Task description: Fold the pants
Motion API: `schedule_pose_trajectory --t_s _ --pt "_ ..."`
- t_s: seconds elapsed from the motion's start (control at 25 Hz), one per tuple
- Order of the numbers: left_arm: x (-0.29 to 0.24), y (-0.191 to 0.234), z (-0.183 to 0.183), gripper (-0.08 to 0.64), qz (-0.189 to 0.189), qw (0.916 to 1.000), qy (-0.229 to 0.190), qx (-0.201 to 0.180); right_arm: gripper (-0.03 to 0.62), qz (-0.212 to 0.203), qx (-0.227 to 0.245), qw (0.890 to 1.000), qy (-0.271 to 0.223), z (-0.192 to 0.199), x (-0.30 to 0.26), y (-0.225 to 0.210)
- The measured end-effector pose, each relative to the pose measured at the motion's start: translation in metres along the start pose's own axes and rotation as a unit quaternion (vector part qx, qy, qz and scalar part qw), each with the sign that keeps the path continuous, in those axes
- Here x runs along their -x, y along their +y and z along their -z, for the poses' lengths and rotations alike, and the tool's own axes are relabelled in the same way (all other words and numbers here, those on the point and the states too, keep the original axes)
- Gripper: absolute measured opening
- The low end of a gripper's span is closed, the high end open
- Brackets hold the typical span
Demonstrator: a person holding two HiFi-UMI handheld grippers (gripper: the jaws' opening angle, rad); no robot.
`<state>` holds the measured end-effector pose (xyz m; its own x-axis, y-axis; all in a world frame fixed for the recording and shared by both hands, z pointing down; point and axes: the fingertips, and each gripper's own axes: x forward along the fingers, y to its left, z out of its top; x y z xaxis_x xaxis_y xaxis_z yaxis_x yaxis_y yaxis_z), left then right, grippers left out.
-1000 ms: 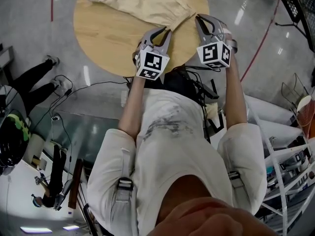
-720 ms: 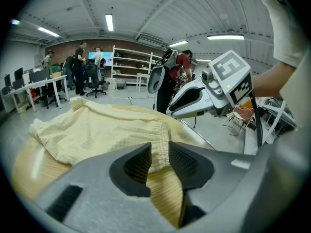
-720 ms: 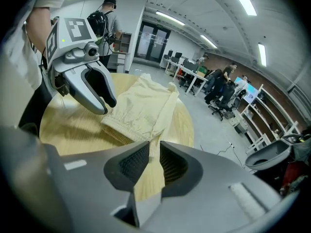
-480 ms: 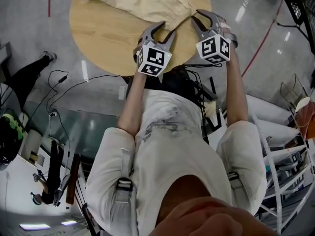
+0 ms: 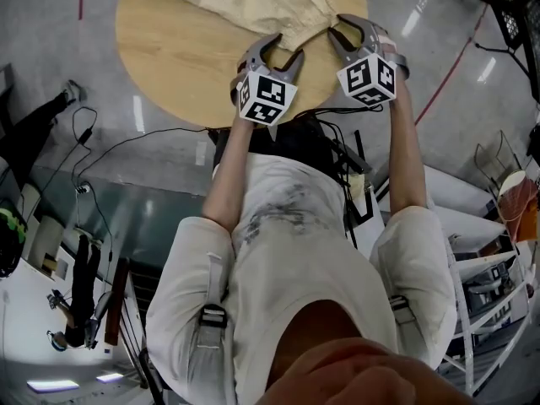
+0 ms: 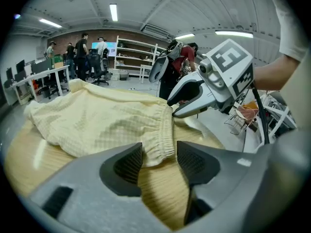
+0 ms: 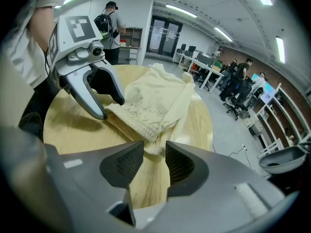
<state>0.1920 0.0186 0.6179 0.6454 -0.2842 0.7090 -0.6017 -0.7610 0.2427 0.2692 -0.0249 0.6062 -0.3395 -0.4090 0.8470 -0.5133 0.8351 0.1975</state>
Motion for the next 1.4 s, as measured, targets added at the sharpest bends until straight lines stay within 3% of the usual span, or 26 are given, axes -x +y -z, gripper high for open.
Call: schedule_pose_trajectory --t_s 0.64,1.12,1.24,1.28,1.4 --pt "0.011 0.017 0.02 0.246 -0.015 0.9998 0.007 0.013 0.15 -0.039 0.009 0.999 0.002 -0.002 -0.015 0.029" --pt "0.026 0.035 0.032 0.254 -0.034 0.9991 0.022 -0.011 0.141 -0.062 0.032 0.998 -0.008 -0.023 -0.024 0.05" --pt "0.025 0.035 0.031 0.242 -0.036 0.9989 0.023 -0.02 0.123 -0.056 0.033 0.998 -0.008 -0.025 -0.025 0.047" --pt "0.024 0.035 0.031 0.236 -0.037 0.9988 0.024 -0.023 0.07 -0.052 0.033 0.998 -0.008 -0.025 -0.025 0.045" --pt "0.023 0.039 0.032 0.162 -0.045 0.9984 0.022 -0.026 0.054 -0.048 0.034 0.998 -0.009 -0.026 -0.027 0.044"
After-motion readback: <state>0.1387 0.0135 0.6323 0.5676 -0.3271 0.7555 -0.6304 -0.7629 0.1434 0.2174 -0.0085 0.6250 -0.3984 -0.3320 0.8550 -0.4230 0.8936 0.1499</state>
